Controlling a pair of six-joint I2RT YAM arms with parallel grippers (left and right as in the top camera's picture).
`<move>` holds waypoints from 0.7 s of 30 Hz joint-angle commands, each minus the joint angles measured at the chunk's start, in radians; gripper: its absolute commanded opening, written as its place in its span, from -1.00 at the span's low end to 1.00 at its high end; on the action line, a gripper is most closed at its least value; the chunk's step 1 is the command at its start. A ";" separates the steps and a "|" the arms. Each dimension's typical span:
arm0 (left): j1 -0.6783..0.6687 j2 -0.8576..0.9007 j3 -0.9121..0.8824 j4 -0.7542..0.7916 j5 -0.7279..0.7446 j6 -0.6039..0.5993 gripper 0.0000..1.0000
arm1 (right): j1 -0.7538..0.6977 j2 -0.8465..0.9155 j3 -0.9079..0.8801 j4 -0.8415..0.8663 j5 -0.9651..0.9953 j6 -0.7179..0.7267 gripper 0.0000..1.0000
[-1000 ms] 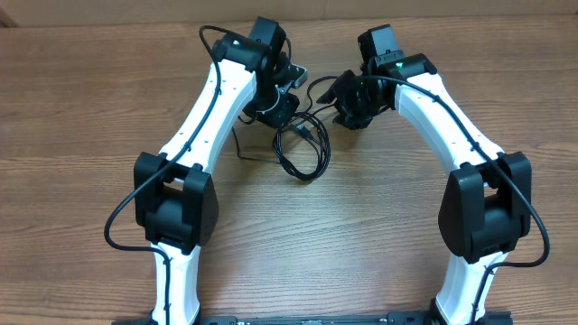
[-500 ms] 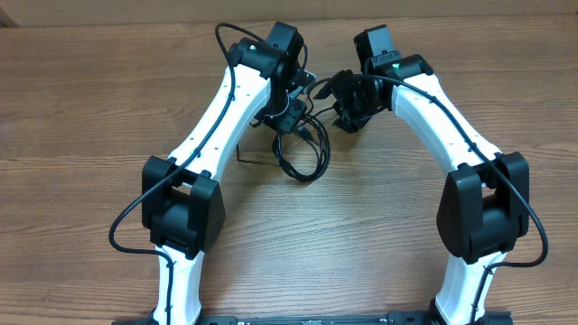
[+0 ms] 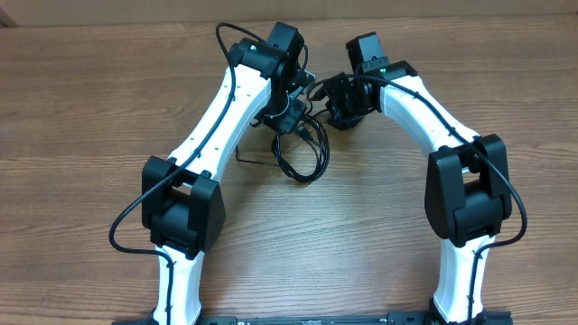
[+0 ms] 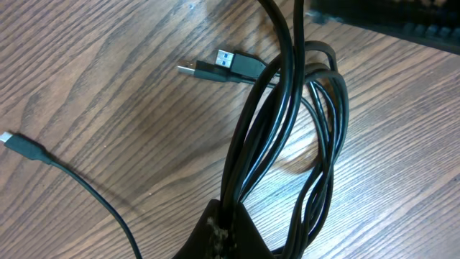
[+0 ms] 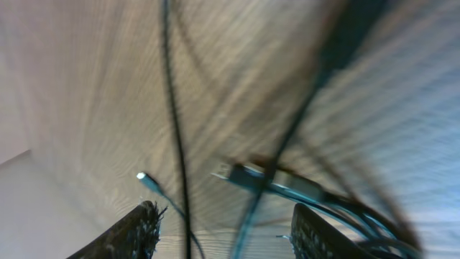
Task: Untangle cables
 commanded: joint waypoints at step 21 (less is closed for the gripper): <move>0.016 -0.042 0.017 -0.002 0.024 -0.142 -0.92 | -0.075 -0.035 0.001 -0.003 -0.191 -0.305 -0.93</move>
